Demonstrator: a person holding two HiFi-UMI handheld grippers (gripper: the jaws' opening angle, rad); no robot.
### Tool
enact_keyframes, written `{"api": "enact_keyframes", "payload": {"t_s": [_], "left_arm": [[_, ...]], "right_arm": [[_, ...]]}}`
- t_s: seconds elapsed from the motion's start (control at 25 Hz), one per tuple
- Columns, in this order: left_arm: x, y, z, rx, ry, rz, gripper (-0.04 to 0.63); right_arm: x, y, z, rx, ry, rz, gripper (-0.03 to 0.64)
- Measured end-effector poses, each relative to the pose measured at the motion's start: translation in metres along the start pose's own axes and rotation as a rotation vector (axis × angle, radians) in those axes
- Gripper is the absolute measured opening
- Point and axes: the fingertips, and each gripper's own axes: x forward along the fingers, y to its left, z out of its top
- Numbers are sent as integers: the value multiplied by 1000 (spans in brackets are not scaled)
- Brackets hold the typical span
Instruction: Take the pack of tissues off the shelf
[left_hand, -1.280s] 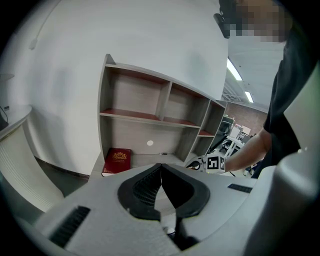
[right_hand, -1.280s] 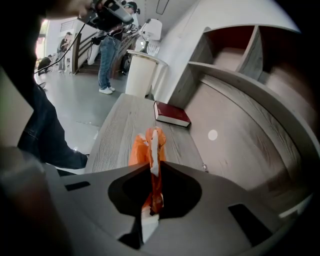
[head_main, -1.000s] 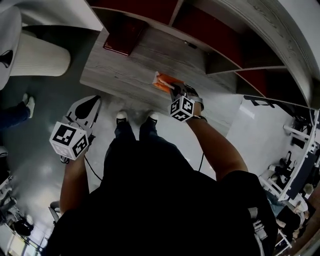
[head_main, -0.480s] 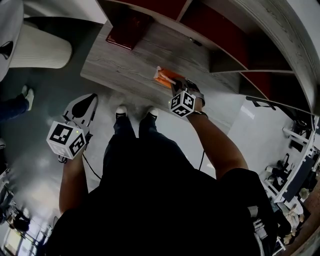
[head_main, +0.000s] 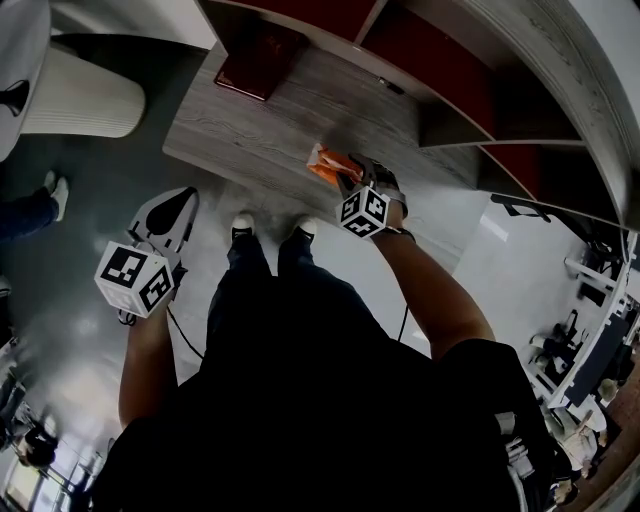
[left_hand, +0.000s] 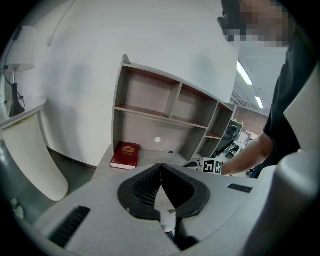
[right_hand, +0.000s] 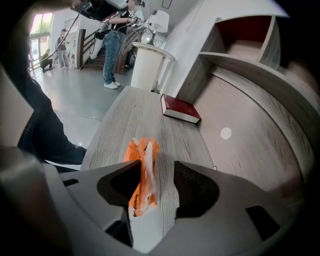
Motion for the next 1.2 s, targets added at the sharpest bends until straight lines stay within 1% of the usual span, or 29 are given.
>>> {"api": "enact_keyframes", "payload": {"t_s": [0.04,0.08,0.2,0.8,1.2], "left_arm": [[-1,-1,-1,2,2,2,18],[-1,-2,-2,3,5,2,18],[-4,-2,-3,1,4,-2,18],[-24,-12,5,41,-17,-1,18],[-36,-16,16,73,-49,-31,17]], "right_arm": [[-1,1,-1,2,-1,-5,226],[-3,2,-2,5,-3,-6,244],[-6,6,-1,9,-13,-2,275],[-28,14,3,28,-41,-42,284],[-56,10,8,68,-50,-84,284]]}}
